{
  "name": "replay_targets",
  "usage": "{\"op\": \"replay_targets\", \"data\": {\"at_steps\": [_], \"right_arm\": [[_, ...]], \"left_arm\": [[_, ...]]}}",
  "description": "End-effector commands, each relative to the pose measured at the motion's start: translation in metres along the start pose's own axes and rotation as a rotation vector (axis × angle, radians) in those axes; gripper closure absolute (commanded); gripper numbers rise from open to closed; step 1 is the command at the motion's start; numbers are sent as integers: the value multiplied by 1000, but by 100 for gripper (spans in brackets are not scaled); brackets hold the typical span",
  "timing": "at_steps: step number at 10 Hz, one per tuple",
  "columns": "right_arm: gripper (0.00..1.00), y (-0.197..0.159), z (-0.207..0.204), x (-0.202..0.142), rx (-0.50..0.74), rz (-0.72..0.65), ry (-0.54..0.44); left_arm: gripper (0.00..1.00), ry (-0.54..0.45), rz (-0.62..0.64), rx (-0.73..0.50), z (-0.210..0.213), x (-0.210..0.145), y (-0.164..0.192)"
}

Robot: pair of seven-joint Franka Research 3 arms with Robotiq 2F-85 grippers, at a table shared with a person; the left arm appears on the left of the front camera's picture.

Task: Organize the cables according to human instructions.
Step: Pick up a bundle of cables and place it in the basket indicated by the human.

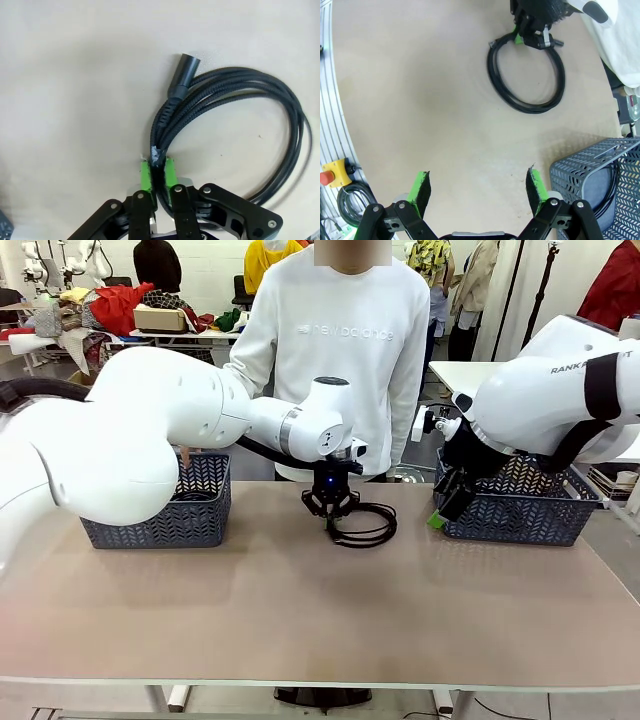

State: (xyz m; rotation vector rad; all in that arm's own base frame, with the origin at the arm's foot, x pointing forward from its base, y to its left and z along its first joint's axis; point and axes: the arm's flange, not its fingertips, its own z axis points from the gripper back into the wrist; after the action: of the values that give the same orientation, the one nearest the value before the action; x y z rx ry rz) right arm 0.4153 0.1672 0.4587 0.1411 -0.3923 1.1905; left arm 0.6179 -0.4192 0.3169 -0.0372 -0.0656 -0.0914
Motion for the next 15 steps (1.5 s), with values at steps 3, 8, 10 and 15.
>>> {"op": "replay_targets", "data": {"at_steps": [3, 8, 10, 15], "right_arm": [[0, 1, 0, 0, -2, 3, 1], [0, 1, 0, 0, -2, 3, 1], [0, 1, 0, 0, -2, 3, 1], [0, 1, 0, 0, -2, 3, 1]], "left_arm": [[100, -40, 13, 22, 8, -4, -1], [100, -4, 39, -28, 89, -36, 37], [100, -17, -3, -37, 132, -63, 70], [100, -35, -17, -52, 198, -103, 192]]}}
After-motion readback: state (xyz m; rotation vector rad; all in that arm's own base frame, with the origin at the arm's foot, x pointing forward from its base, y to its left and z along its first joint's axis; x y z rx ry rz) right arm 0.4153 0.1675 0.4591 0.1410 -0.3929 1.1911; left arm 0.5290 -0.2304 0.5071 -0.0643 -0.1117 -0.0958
